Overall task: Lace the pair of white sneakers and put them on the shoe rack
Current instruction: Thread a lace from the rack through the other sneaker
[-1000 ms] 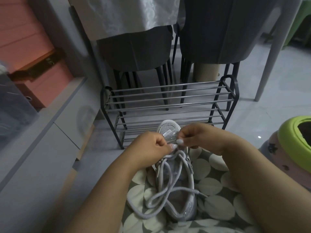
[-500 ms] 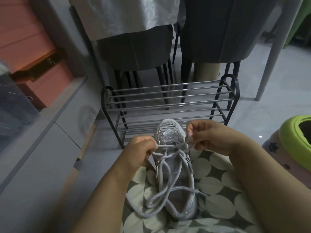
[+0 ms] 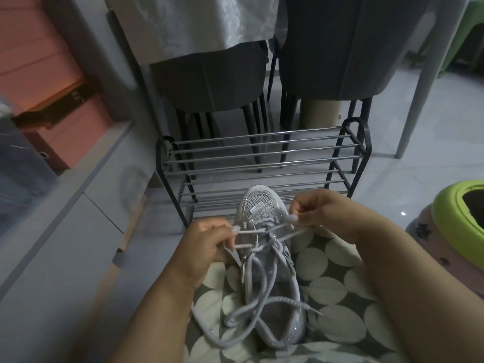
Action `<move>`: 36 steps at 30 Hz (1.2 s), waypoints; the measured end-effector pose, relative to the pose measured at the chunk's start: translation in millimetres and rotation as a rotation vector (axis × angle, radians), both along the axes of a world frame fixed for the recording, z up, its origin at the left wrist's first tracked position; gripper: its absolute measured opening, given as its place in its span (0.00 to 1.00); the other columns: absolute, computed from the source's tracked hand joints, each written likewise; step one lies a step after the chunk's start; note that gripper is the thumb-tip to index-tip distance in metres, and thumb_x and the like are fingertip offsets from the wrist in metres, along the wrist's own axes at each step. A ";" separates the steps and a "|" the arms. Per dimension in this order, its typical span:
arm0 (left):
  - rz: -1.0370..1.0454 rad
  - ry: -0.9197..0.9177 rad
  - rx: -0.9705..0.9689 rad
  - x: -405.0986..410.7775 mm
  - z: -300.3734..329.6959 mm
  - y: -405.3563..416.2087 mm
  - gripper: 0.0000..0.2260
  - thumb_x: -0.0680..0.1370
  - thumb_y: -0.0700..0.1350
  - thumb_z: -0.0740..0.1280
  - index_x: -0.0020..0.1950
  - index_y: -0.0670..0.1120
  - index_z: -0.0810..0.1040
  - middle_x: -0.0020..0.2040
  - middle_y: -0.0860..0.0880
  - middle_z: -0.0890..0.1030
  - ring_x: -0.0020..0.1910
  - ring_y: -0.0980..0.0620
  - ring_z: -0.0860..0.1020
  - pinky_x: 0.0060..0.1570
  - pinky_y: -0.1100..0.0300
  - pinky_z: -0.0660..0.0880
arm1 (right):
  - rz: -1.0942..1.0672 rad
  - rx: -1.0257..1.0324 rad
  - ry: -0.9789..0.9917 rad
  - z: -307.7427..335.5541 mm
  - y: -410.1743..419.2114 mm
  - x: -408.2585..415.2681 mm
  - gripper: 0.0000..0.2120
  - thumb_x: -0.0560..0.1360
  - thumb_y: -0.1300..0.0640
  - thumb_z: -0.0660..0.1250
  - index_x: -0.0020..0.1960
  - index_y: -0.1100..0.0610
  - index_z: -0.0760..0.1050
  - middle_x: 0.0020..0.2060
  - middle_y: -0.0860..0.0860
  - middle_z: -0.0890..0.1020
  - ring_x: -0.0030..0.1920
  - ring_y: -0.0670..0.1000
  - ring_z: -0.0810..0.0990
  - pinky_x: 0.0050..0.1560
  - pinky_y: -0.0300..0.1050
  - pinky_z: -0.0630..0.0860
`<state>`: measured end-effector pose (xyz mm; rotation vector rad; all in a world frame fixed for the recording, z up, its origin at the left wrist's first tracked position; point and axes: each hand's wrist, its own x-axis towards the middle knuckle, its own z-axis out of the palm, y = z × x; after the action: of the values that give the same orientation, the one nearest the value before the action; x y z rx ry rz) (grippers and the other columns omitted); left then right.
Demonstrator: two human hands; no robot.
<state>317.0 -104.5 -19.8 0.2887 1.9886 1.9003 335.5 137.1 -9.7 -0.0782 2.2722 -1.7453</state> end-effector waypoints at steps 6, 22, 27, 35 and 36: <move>-0.090 0.127 -0.350 -3.5 -4.1 14.6 0.13 0.67 0.50 0.66 0.25 0.47 0.71 0.23 0.53 0.68 0.25 0.56 0.65 0.32 0.61 0.63 | 0.084 0.198 -0.015 8.4 -15.7 -3.8 0.07 0.73 0.61 0.70 0.36 0.57 0.77 0.32 0.51 0.79 0.35 0.49 0.76 0.41 0.42 0.71; 0.025 0.046 -0.225 -6.1 -13.3 10.2 0.16 0.74 0.54 0.68 0.31 0.48 0.70 0.30 0.47 0.63 0.32 0.47 0.64 0.38 0.51 0.64 | -0.086 0.228 0.043 4.4 -15.0 -1.0 0.11 0.72 0.58 0.72 0.36 0.64 0.76 0.27 0.51 0.74 0.31 0.47 0.70 0.36 0.39 0.66; 0.050 0.125 -0.293 -5.0 -13.7 8.5 0.14 0.78 0.50 0.67 0.35 0.45 0.74 0.25 0.56 0.66 0.29 0.50 0.67 0.36 0.52 0.68 | -0.034 0.374 0.070 5.9 -20.7 -0.4 0.09 0.73 0.54 0.71 0.40 0.60 0.78 0.32 0.54 0.77 0.35 0.49 0.72 0.40 0.44 0.68; -0.023 0.375 -0.273 4.9 -8.0 4.9 0.09 0.74 0.47 0.71 0.34 0.55 0.77 0.39 0.56 0.71 0.38 0.57 0.71 0.44 0.64 0.69 | 0.014 0.505 0.354 22.7 -33.8 7.5 0.07 0.69 0.48 0.73 0.39 0.48 0.75 0.41 0.45 0.72 0.40 0.42 0.70 0.41 0.36 0.68; -0.047 0.386 -0.311 5.6 -7.0 5.9 0.07 0.72 0.50 0.71 0.34 0.54 0.77 0.39 0.58 0.71 0.37 0.58 0.70 0.43 0.66 0.68 | 0.070 0.528 0.333 23.7 -36.1 8.1 0.08 0.69 0.48 0.73 0.38 0.48 0.75 0.41 0.45 0.72 0.40 0.41 0.70 0.41 0.36 0.68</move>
<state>322.7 -98.5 -26.8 0.6470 2.4612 1.5626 343.6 101.0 14.0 -0.3572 2.8529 -1.1117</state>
